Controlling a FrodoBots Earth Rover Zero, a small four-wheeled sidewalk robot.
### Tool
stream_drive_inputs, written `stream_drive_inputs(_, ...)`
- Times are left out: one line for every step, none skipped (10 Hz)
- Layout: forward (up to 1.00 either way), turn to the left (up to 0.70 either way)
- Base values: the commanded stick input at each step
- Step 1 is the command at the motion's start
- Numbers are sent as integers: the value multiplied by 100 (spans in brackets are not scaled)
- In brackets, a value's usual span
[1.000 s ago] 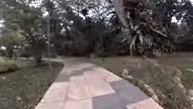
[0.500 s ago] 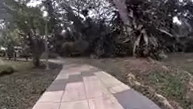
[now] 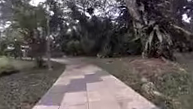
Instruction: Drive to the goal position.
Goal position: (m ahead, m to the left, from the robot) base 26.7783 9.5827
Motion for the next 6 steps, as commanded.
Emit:
stream_drive_inputs(100,1)
stream_drive_inputs(100,10)
stream_drive_inputs(100,33)
stream_drive_inputs(100,39)
stream_drive_inputs(100,35)
stream_drive_inputs(100,0)
